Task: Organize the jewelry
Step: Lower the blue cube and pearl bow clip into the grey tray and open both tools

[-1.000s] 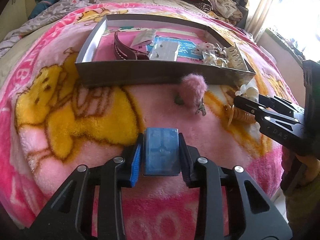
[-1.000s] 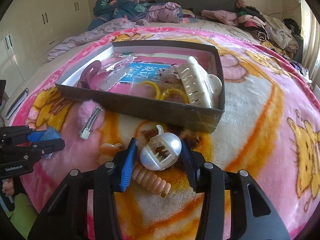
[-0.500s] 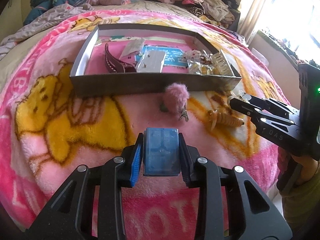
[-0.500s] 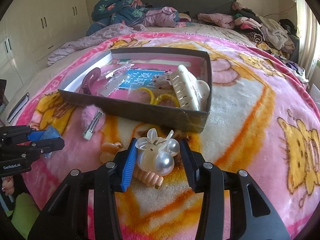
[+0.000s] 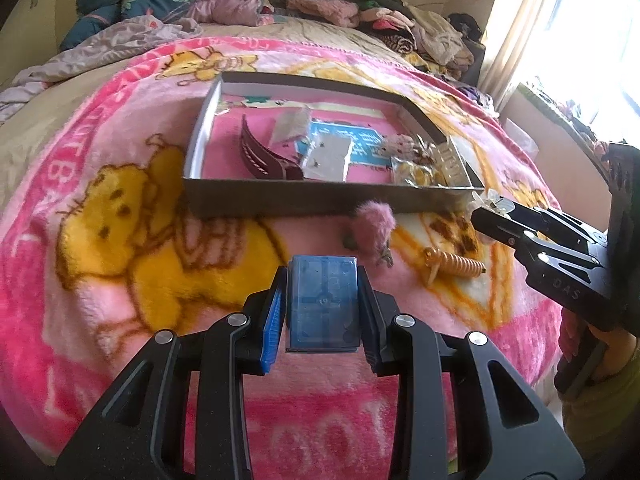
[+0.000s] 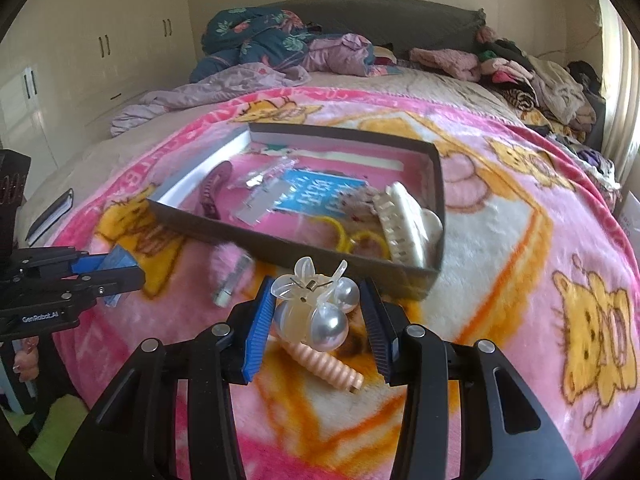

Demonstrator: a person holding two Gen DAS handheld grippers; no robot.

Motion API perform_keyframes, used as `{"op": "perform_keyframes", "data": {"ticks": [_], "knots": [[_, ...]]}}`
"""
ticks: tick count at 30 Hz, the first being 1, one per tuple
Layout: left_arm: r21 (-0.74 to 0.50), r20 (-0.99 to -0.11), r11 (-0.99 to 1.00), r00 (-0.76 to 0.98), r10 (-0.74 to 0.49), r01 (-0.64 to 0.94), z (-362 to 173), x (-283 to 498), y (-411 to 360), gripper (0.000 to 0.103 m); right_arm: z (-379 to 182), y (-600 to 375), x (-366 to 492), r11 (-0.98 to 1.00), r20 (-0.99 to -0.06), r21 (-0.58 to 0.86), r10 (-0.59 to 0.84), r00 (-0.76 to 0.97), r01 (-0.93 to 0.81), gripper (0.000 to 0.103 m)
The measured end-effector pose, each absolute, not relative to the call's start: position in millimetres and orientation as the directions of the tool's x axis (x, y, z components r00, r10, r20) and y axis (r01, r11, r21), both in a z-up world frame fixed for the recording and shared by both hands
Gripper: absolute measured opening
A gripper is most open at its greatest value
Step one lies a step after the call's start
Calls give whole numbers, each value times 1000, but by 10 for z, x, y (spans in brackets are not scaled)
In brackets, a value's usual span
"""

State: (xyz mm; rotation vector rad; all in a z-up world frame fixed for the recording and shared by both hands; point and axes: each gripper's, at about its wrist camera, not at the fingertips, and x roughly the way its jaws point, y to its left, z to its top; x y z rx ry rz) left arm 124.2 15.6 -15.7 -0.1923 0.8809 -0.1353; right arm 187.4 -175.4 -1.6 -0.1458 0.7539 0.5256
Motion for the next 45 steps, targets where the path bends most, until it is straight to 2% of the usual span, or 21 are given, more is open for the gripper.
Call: {"op": "perform_keyframes", "data": {"ticks": [17,45], "knots": [[-251,-723,968,669,-172,-23,18,1268,555,25,155,-1281,1937,821,-672,45,447,591,-569,41],[-216,-729,976,667,-155,-10,191,2024,689,25,244,-1217,2573,847,-650,72,441,619,-528,41]]}}
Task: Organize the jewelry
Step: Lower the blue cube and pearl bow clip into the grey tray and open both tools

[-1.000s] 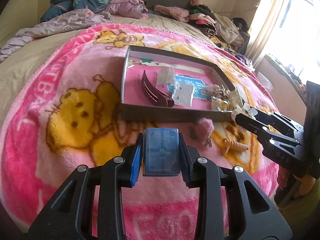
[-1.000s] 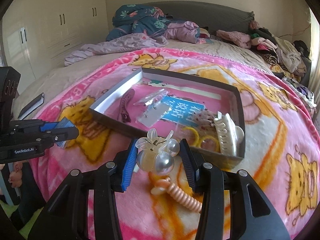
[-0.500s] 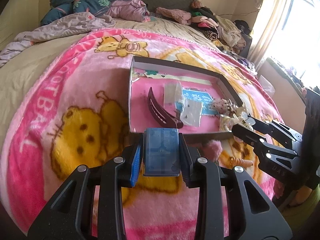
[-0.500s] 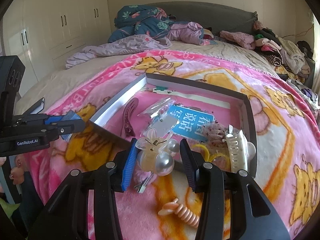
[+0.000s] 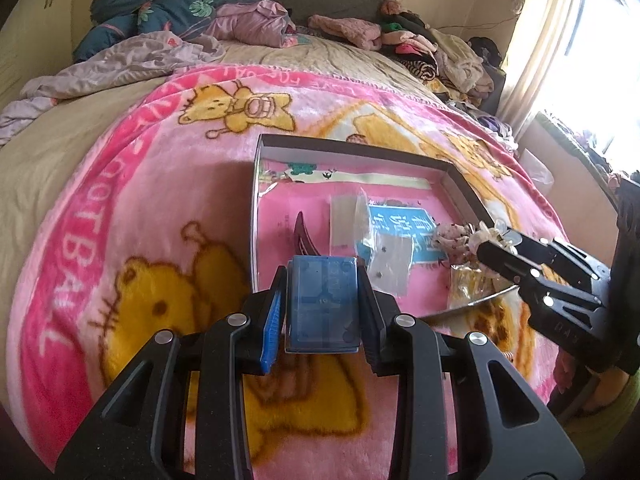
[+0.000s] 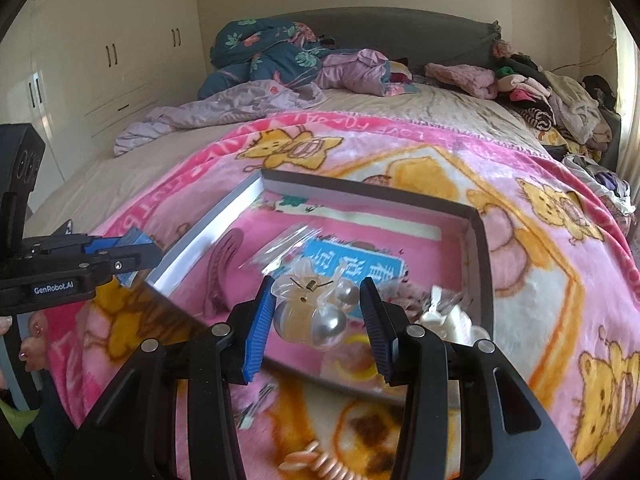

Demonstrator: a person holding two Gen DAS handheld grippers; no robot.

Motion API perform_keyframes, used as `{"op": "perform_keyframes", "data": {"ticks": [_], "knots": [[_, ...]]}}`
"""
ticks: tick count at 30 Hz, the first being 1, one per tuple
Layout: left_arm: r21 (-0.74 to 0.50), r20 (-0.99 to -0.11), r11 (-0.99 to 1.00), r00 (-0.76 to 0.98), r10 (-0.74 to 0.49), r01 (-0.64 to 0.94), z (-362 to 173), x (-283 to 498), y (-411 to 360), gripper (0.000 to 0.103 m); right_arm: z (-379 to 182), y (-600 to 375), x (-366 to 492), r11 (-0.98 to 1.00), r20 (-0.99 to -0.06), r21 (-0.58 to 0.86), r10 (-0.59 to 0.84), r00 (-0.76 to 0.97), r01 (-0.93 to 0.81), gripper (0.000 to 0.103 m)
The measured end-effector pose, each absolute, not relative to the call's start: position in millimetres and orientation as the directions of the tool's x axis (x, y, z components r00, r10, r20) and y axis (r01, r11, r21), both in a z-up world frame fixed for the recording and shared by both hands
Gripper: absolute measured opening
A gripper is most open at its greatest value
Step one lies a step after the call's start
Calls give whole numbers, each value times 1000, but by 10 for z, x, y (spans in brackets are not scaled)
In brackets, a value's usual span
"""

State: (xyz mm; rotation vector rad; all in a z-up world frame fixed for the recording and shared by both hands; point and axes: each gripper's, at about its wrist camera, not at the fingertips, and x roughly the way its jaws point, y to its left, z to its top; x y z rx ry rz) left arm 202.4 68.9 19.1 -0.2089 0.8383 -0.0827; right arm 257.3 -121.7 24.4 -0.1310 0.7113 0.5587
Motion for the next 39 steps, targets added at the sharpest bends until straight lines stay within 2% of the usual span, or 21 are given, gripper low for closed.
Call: {"op": "perform_keyframes", "data": {"ticks": [13,32,35,39], "knots": [[-189,-746,982,653,-131,-19,68,2314,686,25,178,-1332,2944,884,-654,63,386,650,-463,41],[-197,-761,980,635,-133,-30,-149,2461,727,25,-209,-1092,3206,885,-721,63,360,592,-462,42],[-197,-761,980,636,-132,-31,-159,2463,729,25,-216,-1079,3177,881,-722,65,366,587,-469,44],[-196,-760,980,636,-133,-30,-150,2462,726,26,-169,-1099,3122,879,-714,77,378,589,-471,52]]}}
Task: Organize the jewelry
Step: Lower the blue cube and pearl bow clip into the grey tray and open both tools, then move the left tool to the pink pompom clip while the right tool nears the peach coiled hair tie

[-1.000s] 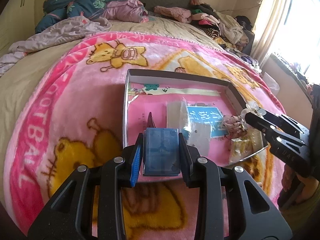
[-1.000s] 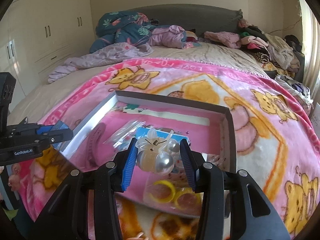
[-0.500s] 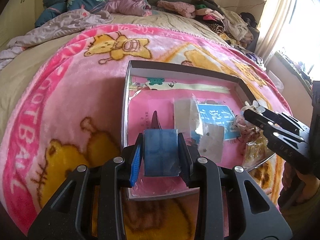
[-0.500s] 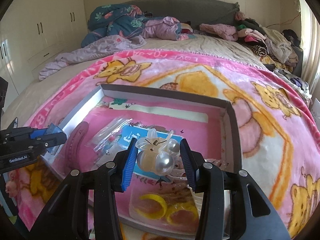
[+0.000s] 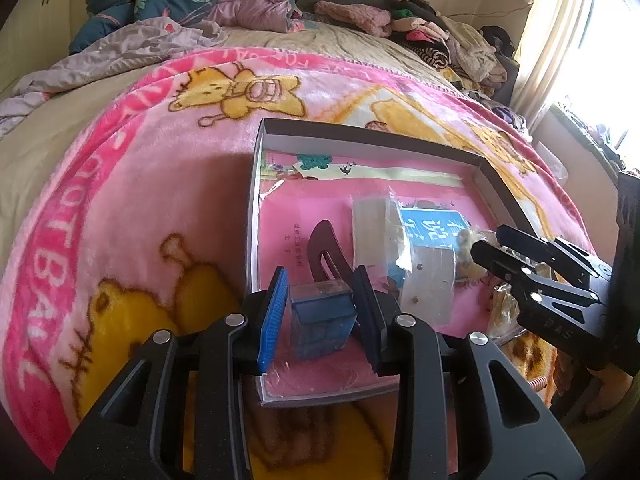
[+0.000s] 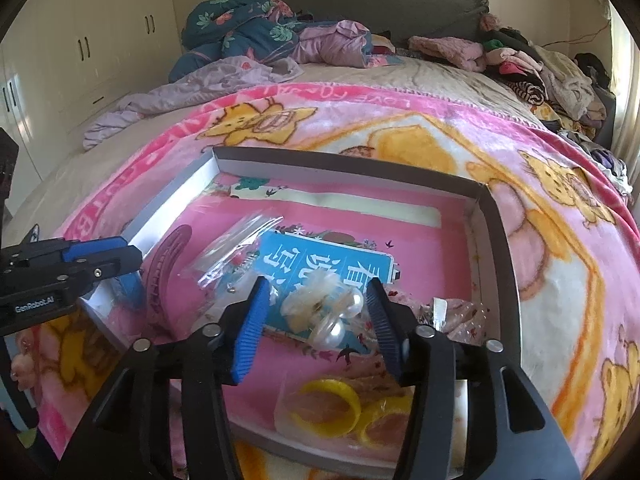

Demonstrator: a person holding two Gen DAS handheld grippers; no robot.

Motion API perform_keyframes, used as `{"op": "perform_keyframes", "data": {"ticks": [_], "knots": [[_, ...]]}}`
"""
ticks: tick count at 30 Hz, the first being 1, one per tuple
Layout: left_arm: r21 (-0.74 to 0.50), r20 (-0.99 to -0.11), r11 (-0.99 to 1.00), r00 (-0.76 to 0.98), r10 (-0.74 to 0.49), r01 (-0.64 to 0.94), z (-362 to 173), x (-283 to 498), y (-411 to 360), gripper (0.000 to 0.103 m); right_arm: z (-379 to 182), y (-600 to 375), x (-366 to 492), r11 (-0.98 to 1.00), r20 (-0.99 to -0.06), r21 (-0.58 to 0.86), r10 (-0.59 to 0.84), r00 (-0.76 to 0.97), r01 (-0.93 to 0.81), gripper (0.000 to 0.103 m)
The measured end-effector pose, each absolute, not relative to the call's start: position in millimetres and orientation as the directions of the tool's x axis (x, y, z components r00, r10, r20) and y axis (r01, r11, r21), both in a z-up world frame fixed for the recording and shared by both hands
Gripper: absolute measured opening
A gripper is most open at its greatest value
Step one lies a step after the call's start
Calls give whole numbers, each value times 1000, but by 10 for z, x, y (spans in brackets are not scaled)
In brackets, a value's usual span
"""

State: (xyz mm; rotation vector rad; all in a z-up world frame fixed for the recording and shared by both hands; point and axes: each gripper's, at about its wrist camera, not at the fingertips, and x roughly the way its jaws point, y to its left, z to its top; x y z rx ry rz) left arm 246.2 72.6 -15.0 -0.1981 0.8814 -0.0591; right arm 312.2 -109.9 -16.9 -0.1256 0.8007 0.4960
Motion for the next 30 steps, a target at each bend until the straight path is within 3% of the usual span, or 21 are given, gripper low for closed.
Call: {"op": "perform_keyframes", "data": {"ticks": [8,17,23,27,30], "knots": [[-192,-746,981,654,-123,-34,-39,2362,731,33,-24,-1195,2923,881,-692,92,391,607,-463,64],[-182,-725,983,681,-107,-39,139,2135,666,55,172,-1329,2620,885,-660,96,399,636,-455,80],[-178,-712,983,695,-98,-45,211,1981,657,65,205,-1405,2437,885,-657,96,400,639,-455,81],[-174,-706,983,702,-90,-49,237,1886,636,77,193,-1444,2320,884,-661,94,399,635,-458,81],[-172,-703,984,706,-83,-55,246,1816,624,80,179,-1467,2236,881,-664,87,399,633,-464,82]]}}
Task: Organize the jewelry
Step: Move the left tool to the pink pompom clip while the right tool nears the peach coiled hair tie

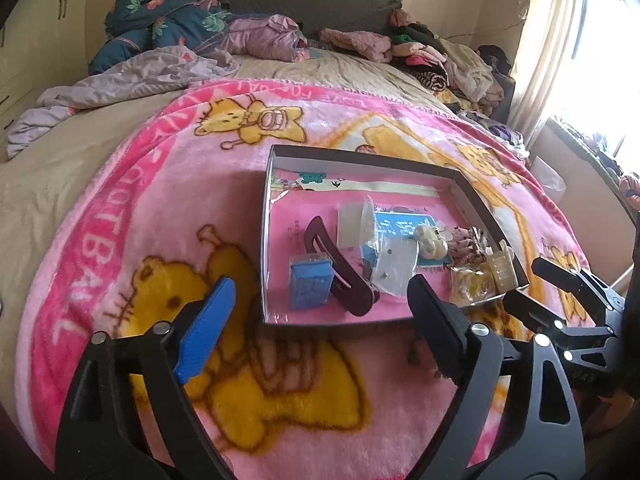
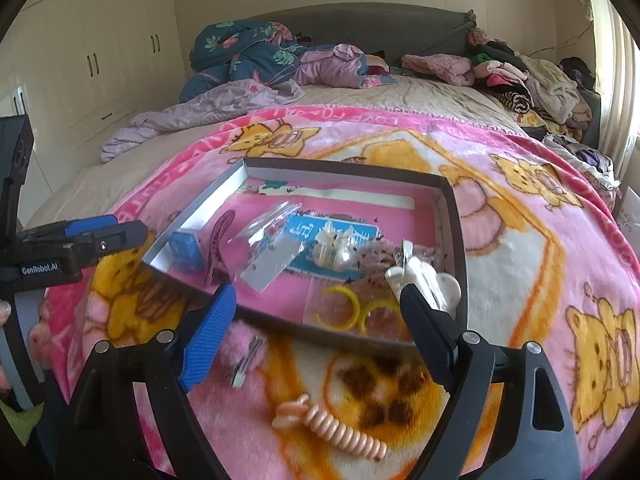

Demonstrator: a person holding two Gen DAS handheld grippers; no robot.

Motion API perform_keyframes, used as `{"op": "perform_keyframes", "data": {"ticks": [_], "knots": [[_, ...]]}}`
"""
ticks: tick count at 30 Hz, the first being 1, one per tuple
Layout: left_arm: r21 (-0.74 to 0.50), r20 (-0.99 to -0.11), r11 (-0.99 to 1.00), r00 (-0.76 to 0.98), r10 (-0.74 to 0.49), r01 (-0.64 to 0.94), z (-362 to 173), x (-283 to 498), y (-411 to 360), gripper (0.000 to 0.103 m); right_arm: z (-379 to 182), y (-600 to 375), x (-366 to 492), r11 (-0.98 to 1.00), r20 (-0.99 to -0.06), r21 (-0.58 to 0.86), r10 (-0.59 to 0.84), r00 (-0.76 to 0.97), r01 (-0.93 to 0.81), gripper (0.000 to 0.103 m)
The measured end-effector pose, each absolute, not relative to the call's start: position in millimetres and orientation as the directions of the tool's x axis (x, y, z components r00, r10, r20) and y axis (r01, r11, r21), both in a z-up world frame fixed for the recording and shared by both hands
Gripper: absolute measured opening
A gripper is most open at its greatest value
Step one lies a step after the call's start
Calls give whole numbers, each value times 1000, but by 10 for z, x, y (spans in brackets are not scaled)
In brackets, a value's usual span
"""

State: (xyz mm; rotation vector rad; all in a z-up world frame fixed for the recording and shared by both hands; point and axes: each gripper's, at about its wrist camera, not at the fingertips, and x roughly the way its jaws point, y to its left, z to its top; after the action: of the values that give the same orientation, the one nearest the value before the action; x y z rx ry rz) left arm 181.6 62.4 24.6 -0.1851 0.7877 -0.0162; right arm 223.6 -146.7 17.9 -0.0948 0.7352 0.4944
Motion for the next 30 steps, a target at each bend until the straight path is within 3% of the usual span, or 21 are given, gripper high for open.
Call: {"op": "perform_keyframes", "data": {"ticks": [13,30], "knots": [[-170,-706,984,704,-81,-56,170,1572,488,91,21,-1585,1928,861,-693,56,398,602,-505,82],[-187,-763,982,630,-143,-4,-133,1525,128,91,-371,-1695,1851,828,-767,10,366,527,-560,80]]}}
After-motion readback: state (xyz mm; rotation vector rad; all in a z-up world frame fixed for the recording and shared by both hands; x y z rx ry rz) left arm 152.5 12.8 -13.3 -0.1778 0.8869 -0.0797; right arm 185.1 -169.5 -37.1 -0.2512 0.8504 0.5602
